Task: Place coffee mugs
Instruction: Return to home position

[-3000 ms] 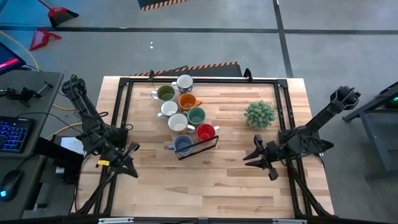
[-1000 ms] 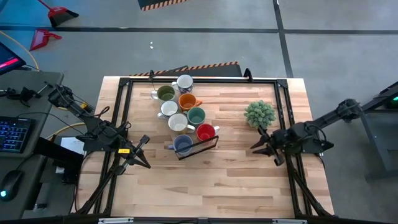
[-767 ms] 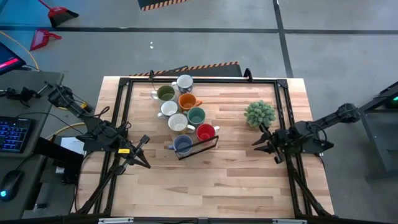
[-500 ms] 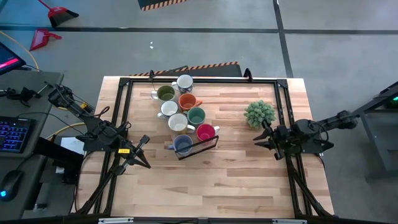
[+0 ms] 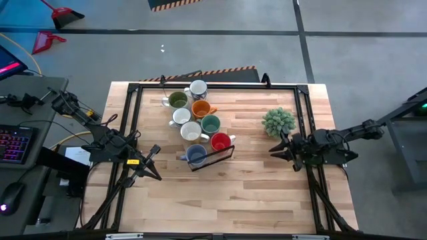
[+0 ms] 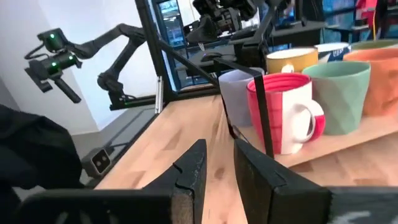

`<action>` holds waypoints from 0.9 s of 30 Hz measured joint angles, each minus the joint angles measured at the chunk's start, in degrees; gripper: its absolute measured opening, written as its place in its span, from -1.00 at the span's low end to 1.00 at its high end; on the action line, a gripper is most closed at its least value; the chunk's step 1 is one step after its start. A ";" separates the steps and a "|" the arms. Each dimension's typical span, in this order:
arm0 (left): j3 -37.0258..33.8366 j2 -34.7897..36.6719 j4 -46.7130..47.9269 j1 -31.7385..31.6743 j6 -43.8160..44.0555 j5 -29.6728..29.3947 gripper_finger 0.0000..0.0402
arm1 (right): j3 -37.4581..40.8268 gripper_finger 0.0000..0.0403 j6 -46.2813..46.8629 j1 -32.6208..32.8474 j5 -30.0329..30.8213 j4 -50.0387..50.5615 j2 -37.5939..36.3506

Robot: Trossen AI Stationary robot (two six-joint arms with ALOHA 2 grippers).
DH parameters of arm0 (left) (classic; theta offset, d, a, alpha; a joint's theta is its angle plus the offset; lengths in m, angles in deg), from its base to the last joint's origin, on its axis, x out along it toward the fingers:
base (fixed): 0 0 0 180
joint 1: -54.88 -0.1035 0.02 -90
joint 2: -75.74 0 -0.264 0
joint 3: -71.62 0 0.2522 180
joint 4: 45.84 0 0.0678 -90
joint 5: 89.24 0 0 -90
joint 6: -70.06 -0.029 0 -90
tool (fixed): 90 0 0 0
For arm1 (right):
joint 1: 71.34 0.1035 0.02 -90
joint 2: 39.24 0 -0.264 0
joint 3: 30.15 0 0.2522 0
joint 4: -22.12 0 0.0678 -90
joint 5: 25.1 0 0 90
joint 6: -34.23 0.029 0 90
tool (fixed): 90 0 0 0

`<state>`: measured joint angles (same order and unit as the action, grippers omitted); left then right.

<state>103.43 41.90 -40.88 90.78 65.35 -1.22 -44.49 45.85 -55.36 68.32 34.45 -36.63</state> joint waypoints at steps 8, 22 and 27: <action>0.00 -0.02 0.00 0.00 0.00 0.00 -1.00 | 0.00 -0.66 3.98 0.00 -0.02 0.10 0.02; 0.03 0.01 2.49 0.01 -0.04 0.00 -1.00 | -0.04 -0.66 3.97 0.00 -0.02 0.31 0.02; 0.04 2.67 3.03 -0.36 0.56 -4.12 -1.00 | -0.04 -0.66 3.96 0.00 -0.01 0.33 0.02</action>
<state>103.47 44.56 -37.85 90.43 65.91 -5.34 -44.53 49.81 -55.36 68.31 34.78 -36.61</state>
